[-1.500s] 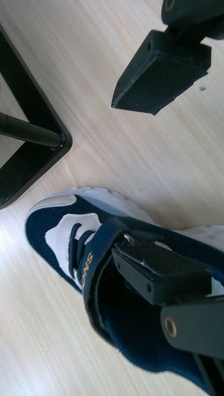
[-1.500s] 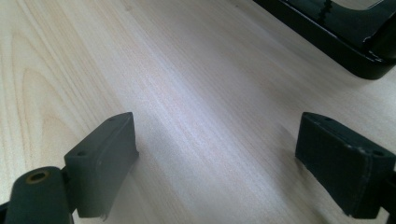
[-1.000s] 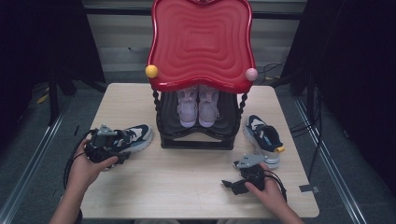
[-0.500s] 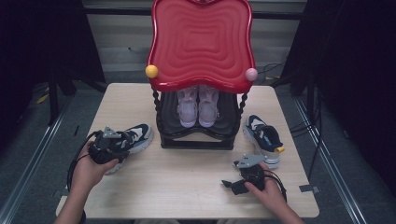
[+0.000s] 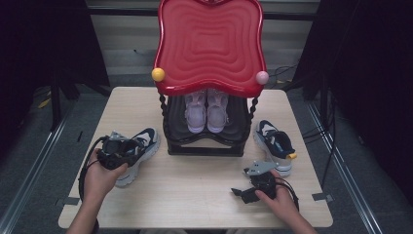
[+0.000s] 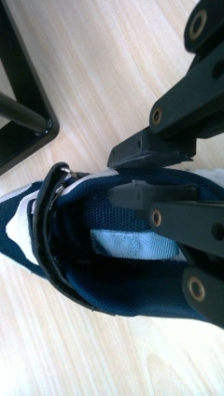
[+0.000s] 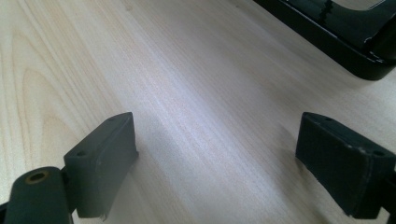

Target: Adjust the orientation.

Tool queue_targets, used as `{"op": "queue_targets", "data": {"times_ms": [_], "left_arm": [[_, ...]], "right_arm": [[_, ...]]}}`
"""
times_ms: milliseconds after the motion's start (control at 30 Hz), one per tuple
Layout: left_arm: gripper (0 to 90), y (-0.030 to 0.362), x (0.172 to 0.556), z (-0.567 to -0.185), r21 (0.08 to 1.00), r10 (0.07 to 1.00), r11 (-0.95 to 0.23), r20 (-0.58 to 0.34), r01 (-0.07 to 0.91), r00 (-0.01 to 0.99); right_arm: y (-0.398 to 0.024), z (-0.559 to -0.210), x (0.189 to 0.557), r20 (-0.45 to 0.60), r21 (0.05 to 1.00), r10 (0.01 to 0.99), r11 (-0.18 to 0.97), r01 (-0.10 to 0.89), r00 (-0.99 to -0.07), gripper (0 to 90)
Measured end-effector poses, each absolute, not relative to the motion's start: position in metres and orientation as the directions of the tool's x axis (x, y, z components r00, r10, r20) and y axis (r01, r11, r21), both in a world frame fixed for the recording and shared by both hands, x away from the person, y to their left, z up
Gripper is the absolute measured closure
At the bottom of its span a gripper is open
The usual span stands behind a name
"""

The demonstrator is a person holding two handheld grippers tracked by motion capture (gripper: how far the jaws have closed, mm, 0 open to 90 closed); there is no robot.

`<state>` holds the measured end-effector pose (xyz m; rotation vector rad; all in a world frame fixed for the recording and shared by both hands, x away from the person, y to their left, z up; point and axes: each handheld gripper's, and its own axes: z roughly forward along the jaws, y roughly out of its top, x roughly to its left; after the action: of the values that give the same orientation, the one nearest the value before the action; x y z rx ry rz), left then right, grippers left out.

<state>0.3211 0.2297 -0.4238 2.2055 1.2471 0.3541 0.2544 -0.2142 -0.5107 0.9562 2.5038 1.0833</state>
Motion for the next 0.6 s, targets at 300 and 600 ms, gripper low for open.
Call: {"op": "queue_targets", "data": {"times_ms": [300, 600], "left_arm": [[51.0, 0.234, 0.318, -0.419, 0.617, 0.816, -0.435, -0.037, 0.656, 0.577], [40.7, 0.249, 0.314, -0.419, 0.6, 0.783, -0.5, 0.005, 0.624, 0.622]], "right_arm": [[-0.214, -0.511, 0.254, 0.03, 0.721, 0.657, 0.508, 0.471, -0.753, 11.6], [-0.214, -0.511, 0.254, 0.029, 0.721, 0.657, 0.509, 0.471, -0.754, 11.6]]}}
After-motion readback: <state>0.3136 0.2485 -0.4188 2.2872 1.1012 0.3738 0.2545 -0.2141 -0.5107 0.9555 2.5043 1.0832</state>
